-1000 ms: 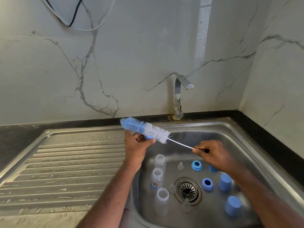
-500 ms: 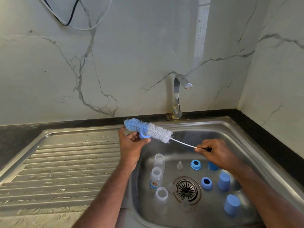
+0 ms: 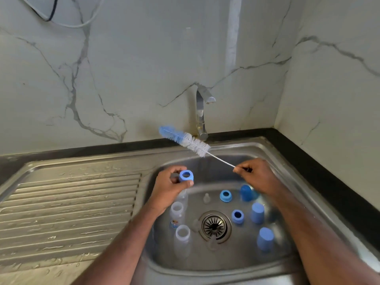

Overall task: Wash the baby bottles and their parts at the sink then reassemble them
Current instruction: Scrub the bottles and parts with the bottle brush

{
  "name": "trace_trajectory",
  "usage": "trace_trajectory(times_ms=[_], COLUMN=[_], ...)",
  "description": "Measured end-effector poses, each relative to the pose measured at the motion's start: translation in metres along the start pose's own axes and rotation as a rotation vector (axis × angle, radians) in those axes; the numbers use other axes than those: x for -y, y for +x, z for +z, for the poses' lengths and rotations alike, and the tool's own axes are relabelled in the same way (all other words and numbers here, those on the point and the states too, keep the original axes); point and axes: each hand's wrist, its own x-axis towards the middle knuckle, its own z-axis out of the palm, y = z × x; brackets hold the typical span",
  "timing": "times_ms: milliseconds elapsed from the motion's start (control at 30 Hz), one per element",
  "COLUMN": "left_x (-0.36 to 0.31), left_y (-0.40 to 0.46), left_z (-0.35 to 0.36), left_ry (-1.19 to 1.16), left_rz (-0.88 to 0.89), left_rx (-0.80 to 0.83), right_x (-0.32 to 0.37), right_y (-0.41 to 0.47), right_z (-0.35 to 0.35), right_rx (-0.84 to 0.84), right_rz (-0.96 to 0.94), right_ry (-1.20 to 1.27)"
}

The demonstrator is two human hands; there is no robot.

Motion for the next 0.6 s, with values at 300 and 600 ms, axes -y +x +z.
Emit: trace_trajectory(times_ms=[300, 600], left_x=[0.008, 0.030], left_y=[-0.018, -0.030], left_z=[0.101, 0.168], left_ry=[0.597, 0.895], left_rz=[0.141, 0.206], left_rx=[0.744, 1.100], right_x=[-0.009, -0.017], right_y=[0.002, 0.005], right_z=[-0.002, -0.002], right_rx=[0.105, 0.163], right_rz=[0.054, 0.073], right_ry=[0.007, -0.023])
